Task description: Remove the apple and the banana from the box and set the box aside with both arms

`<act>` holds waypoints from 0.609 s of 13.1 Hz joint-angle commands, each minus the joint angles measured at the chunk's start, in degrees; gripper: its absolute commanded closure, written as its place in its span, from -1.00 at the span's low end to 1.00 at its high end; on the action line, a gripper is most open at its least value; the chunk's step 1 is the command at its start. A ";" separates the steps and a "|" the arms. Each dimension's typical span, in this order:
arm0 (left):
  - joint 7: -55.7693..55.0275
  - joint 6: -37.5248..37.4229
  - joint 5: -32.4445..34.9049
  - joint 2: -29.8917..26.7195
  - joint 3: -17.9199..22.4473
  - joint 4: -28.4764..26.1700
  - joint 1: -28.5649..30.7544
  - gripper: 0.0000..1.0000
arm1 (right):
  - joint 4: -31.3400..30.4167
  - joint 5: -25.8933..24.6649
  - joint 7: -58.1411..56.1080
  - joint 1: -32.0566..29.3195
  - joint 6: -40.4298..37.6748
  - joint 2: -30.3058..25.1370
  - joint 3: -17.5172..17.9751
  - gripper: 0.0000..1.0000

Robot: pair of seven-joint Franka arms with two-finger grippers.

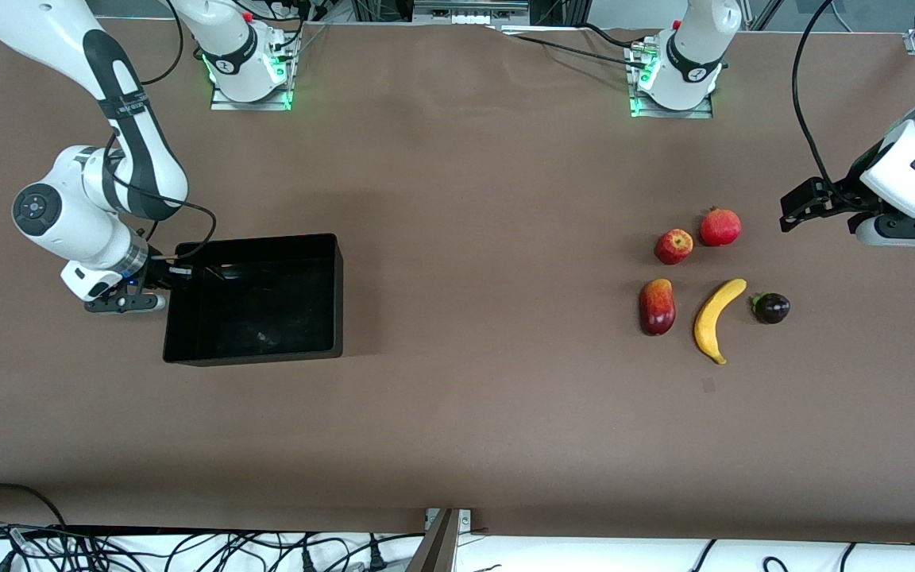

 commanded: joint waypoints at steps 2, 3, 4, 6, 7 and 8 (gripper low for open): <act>-0.60 -1.03 -0.38 -0.61 -0.07 0.53 -0.13 -1.00 | 14.59 -0.01 -2.69 -0.48 -18.58 -2.34 0.53 -1.00; -0.51 -0.94 -0.38 -0.53 -0.07 0.61 -0.13 -1.00 | 20.65 -0.01 -2.53 -0.48 -25.60 -2.34 0.62 -1.00; -0.51 -1.03 -0.38 -0.52 -0.15 0.61 -0.13 -1.00 | 26.28 0.07 -1.92 0.13 -32.63 -2.25 0.62 -1.00; -0.43 -0.94 -0.38 -0.35 -0.15 0.96 -0.13 -1.00 | 34.30 -0.01 -2.00 0.67 -42.24 -3.82 0.79 -1.00; -0.25 -0.94 -0.38 0.00 -0.07 1.23 -0.13 -1.00 | 35.21 -0.10 -1.91 0.75 -45.24 -6.01 0.79 -1.00; -0.34 -0.94 -0.38 0.00 -0.07 1.31 -0.13 -1.00 | 34.87 -0.62 -1.91 0.84 -47.45 -9.77 1.23 -1.00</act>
